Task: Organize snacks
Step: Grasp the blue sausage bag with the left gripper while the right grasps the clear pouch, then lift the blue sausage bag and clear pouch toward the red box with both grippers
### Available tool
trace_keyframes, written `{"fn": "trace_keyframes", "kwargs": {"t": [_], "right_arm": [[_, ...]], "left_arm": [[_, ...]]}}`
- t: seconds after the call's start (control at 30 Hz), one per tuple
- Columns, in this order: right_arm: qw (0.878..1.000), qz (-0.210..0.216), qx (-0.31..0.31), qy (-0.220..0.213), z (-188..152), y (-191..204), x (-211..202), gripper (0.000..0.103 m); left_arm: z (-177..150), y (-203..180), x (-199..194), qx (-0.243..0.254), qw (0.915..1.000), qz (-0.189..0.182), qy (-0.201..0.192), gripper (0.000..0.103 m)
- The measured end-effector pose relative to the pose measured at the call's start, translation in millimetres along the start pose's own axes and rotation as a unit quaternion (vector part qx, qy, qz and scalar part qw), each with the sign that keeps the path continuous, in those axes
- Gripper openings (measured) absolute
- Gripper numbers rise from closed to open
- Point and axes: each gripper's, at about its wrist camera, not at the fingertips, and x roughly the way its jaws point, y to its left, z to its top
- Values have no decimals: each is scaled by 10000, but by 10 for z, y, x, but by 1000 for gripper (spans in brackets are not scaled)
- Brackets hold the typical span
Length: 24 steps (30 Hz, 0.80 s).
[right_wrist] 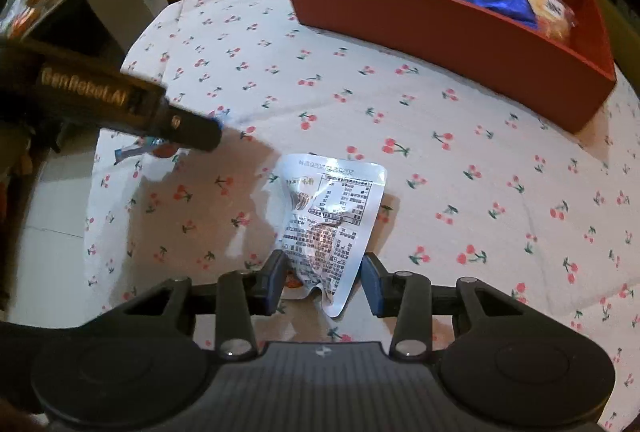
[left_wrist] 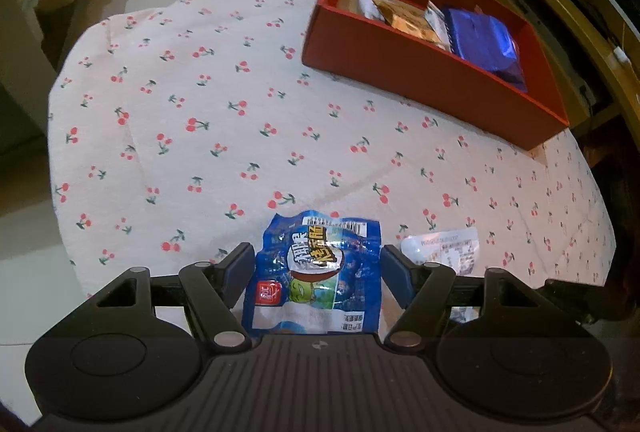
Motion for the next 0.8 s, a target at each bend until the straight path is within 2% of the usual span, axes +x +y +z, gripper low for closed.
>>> {"fn": "trace_keyframes", "kwargs": {"t": [0.37,0.53,0.63,0.67,0.7,0.73,0.8], "right_arm": [[9997,165,-148,-137,36,-13,-72,42],[9994,270,-28,-225,23,-117,-147,39],[9984,441,346,-76,56,-248,-93,41],[9977,470,492,-71,68,-281,-74,46],[9972,481,565,-74,78,-291,-56,55],[9969,480,611,-107,88,-285,-45,69],[9972,439,587,-146,100,-222,-25,77]], "left_arm": [[-82,-105,144,171,9996,62,232,75],[-81,-114,154,132,9996,90,240,75],[-92,-137,175,113,9995,119,271,75],[-99,-147,195,111,9994,138,300,75],[-106,-157,212,110,9993,157,324,75],[-111,-163,230,100,9992,175,345,75],[-111,-167,245,55,9992,185,364,75]]}}
